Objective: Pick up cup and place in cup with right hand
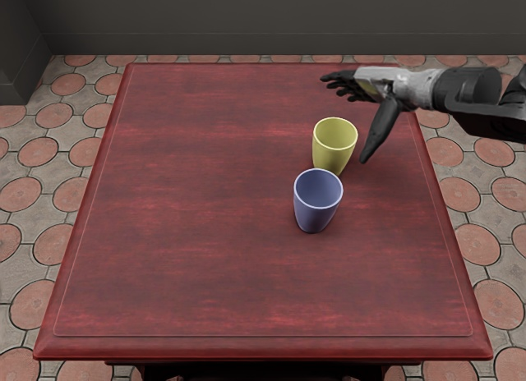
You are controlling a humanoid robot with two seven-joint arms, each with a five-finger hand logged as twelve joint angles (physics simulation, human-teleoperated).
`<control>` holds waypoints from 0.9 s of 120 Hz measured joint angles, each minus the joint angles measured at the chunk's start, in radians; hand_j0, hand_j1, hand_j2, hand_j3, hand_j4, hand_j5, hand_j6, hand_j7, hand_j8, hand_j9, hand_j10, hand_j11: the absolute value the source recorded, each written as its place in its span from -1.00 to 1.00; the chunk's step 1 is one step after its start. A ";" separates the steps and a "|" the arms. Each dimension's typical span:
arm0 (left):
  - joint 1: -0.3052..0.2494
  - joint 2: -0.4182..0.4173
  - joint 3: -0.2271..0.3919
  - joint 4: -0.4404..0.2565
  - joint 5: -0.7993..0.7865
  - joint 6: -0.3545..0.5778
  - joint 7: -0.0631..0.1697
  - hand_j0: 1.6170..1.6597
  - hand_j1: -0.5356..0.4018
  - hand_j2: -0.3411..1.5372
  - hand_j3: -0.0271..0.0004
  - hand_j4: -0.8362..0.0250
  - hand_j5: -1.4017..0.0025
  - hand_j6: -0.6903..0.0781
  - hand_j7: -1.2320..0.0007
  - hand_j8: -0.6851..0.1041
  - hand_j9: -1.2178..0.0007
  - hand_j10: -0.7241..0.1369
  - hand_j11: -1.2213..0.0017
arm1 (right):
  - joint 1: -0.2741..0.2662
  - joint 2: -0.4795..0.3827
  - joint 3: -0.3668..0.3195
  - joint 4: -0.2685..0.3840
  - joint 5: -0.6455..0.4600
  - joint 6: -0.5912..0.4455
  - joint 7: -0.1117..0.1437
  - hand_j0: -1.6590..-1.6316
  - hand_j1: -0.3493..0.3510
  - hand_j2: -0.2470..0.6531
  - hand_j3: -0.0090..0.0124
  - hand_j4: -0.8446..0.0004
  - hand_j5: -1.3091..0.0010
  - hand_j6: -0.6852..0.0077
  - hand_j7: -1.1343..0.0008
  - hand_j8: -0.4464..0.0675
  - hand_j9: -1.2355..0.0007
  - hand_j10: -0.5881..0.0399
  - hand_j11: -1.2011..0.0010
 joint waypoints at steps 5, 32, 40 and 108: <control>0.000 0.000 0.000 0.000 0.000 0.000 0.000 0.92 0.86 -0.63 0.97 0.92 0.98 0.77 0.98 0.71 0.98 0.66 0.98 | 0.000 0.006 -0.013 0.001 -0.011 -0.015 0.000 -0.93 -0.79 -0.48 -0.16 0.85 0.88 0.79 0.86 0.49 0.87 0.67 0.87; 0.000 0.000 0.000 0.000 0.000 0.000 0.000 0.92 0.86 -0.63 0.97 0.92 0.98 0.77 0.98 0.71 0.98 0.66 0.98 | 0.003 0.042 -0.055 0.002 -0.051 -0.070 -0.002 -0.93 -0.68 -0.49 -0.16 0.77 0.81 0.69 0.78 0.36 0.80 0.56 0.79; 0.000 0.000 0.000 0.000 0.000 0.000 0.000 0.92 0.86 -0.63 0.97 0.92 0.98 0.77 0.98 0.71 0.98 0.66 0.98 | 0.006 0.047 -0.060 0.005 -0.053 -0.071 -0.005 -0.93 -0.66 -0.49 -0.16 0.76 0.80 0.68 0.77 0.34 0.79 0.55 0.78; 0.000 0.000 0.000 0.000 0.000 0.000 0.000 0.92 0.86 -0.63 0.97 0.92 0.98 0.77 0.98 0.71 0.98 0.66 0.98 | 0.011 0.054 -0.077 0.009 -0.056 -0.073 -0.009 -0.93 -0.40 -0.52 -0.16 0.57 0.65 0.45 0.60 0.03 0.63 0.47 0.62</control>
